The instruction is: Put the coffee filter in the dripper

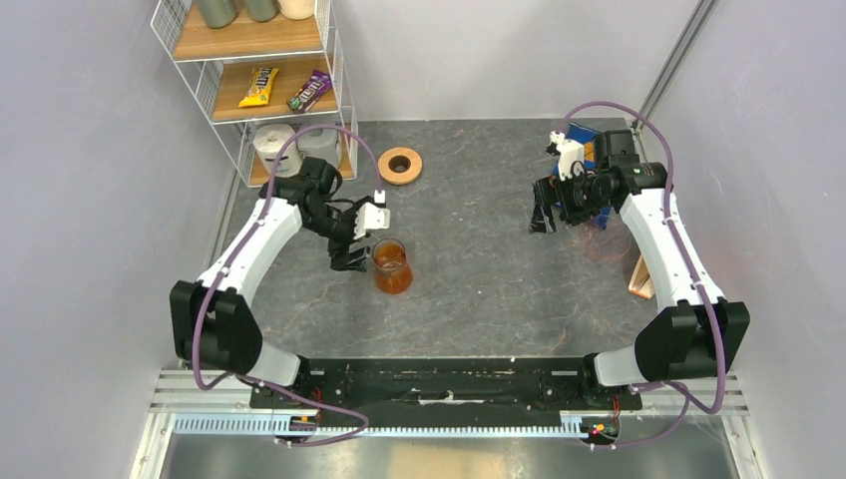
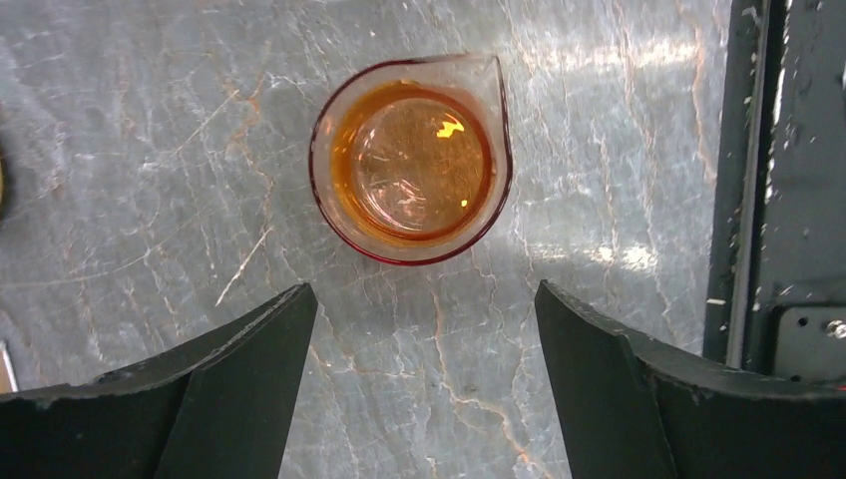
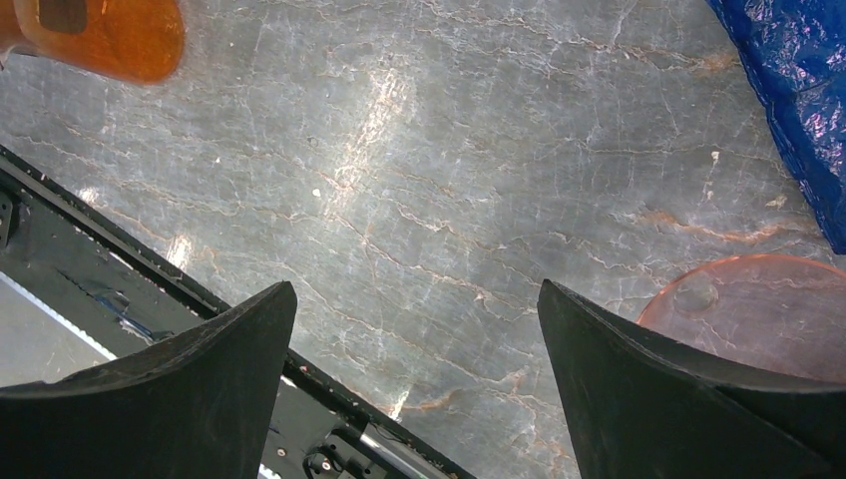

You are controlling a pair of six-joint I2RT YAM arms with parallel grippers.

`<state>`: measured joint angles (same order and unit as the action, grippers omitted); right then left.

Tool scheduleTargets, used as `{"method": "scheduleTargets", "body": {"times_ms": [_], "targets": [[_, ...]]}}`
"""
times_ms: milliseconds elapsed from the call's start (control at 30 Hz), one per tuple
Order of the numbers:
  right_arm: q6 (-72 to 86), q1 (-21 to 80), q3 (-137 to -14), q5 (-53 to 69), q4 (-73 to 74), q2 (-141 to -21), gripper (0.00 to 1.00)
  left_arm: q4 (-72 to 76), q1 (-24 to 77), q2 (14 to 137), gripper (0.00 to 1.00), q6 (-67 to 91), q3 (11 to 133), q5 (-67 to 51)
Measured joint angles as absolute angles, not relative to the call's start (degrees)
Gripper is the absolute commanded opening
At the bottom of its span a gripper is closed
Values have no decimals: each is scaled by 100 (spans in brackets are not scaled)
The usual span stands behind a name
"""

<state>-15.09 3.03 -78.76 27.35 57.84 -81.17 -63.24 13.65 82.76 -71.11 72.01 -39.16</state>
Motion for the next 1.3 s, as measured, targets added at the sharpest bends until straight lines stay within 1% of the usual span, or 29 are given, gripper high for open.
{"method": "scheduleTargets", "body": {"times_ms": [167, 333, 467, 567, 800, 900, 1000, 1300], "targets": [[-1514, 303, -7863, 2733, 5798, -8114, 99, -6237, 1356, 8639, 75, -7979, 7000, -3924], [-1557, 303, -7787, 2716, 5848, -8053, 99, -5675, 1352, 8720, 62, -8278, 6643, -3964], [-1597, 303, -7736, 2709, 5881, -7996, 99, -5148, 1363, 8729, 59, -8211, 6440, -4027], [-1614, 303, -7728, 2709, 5900, -7988, 99, -4893, 1415, 8709, 58, -8007, 6296, -4071], [-1616, 303, -7728, 2711, 5902, -7988, 99, -4206, 1800, 8215, 55, -7000, 5631, -4058], [-1616, 303, -7728, 2714, 5902, -7988, 99, -3911, 1962, 8034, 52, -6440, 5448, -3994], [-1614, 303, -7728, 2711, 5902, -7988, 99, -3468, 2182, 7922, 49, -5699, 5304, -3795], [-1614, 303, -7728, 2709, 5900, -7988, 99, -2189, 2958, 7894, 48, -3284, 5146, -2805]]}}
